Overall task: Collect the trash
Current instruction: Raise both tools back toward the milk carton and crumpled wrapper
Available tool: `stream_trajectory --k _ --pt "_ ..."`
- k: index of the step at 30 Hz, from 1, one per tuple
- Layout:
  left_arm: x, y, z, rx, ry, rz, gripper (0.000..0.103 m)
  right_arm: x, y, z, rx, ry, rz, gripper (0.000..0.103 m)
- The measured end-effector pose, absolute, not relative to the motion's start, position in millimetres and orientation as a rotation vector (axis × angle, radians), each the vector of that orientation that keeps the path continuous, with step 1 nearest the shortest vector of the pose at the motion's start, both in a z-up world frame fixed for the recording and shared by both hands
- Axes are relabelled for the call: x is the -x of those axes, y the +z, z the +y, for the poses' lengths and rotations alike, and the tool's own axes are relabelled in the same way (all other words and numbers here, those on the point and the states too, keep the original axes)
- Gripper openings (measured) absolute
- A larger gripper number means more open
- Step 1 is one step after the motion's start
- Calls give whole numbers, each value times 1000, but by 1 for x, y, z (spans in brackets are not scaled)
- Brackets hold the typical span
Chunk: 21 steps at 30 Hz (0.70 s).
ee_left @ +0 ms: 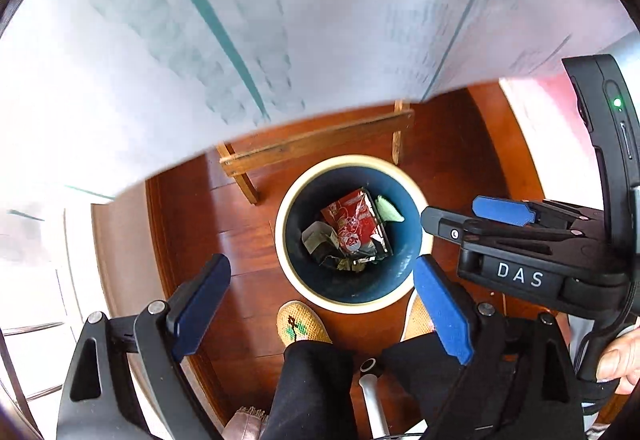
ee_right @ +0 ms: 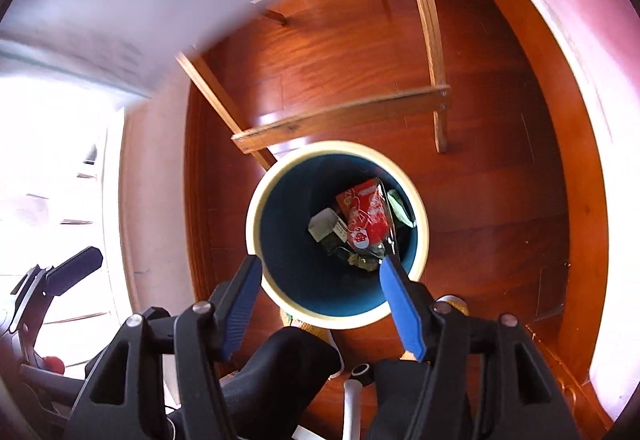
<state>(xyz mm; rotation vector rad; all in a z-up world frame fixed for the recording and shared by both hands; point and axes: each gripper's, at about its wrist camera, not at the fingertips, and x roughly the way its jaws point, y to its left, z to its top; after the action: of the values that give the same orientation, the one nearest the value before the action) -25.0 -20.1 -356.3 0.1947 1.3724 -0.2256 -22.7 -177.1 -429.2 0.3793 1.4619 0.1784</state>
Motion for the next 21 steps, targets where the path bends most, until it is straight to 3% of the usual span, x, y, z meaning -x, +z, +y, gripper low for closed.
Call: stream_trajectory --k 16,21 --pt "28 -133 -11 -163 -192 1112 92 45 -205 -176 -219 363 1243 62" --pt "24 -77 -20 -157 -164 985 92 42 -145 -181 -143 407 1117 67"
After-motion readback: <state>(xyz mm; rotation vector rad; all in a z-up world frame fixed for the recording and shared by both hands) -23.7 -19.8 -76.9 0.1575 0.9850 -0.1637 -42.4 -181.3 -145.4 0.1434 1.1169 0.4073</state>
